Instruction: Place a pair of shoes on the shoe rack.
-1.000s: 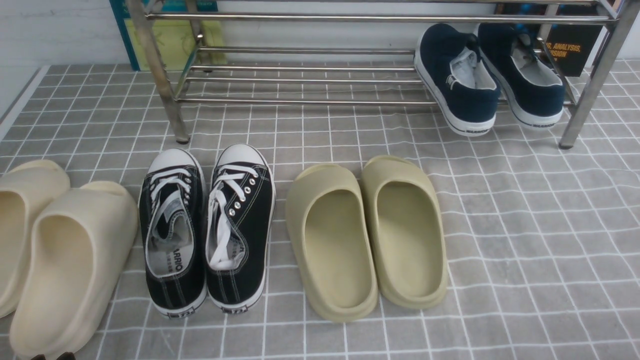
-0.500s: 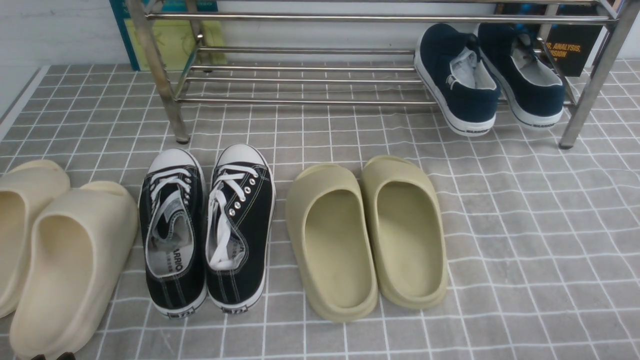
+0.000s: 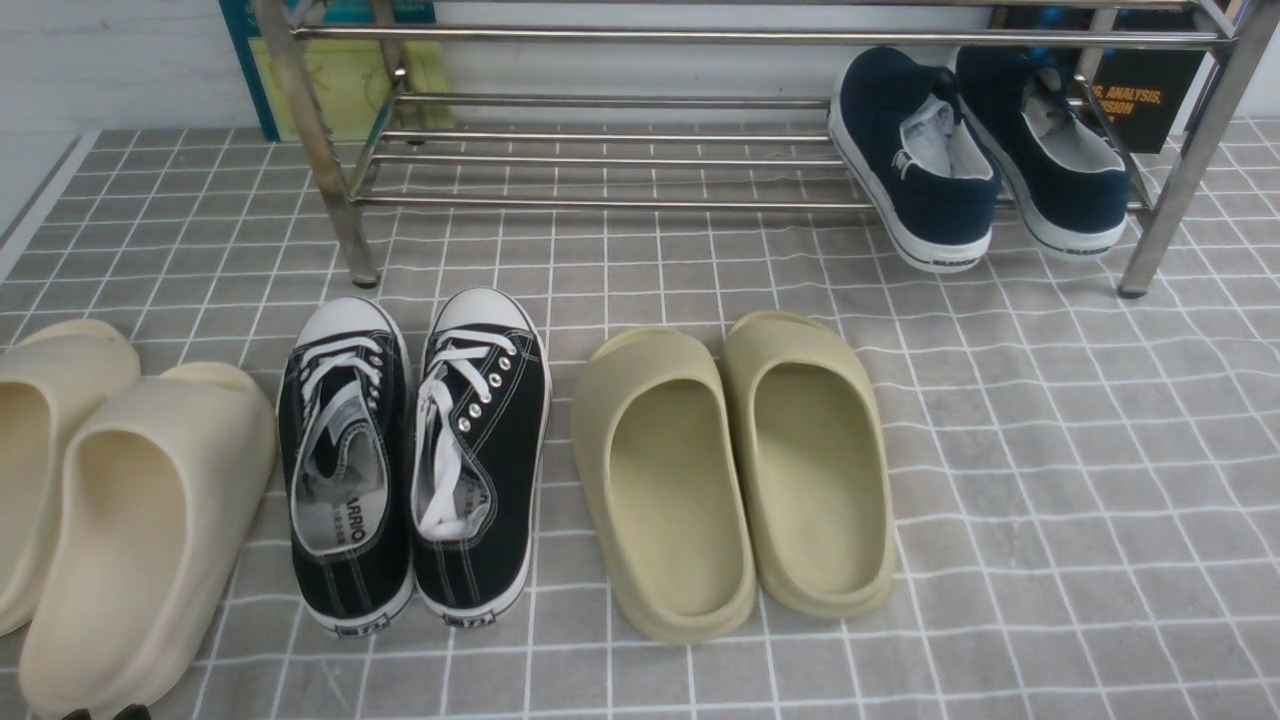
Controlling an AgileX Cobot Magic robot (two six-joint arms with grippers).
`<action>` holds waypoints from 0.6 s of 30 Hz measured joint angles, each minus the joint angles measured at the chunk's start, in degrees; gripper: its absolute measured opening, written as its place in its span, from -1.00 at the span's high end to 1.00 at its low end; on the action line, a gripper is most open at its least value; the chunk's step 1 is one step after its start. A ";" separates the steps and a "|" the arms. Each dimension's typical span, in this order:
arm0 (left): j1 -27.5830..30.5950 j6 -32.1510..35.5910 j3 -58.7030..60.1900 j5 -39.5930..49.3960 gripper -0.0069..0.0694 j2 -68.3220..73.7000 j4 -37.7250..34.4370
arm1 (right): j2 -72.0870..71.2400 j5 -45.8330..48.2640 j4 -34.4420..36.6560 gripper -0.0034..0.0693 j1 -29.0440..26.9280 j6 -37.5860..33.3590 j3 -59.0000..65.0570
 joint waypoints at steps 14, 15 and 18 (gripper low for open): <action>0.00 0.00 0.00 0.00 0.19 0.00 0.00 | 0.00 0.00 0.00 0.66 0.00 0.00 0.00; 0.00 0.00 0.00 0.00 0.19 0.00 0.00 | 0.00 0.00 0.00 0.66 0.00 0.00 0.00; 0.00 0.00 0.00 0.00 0.19 0.00 0.00 | 0.00 0.00 0.00 0.64 0.00 0.00 0.00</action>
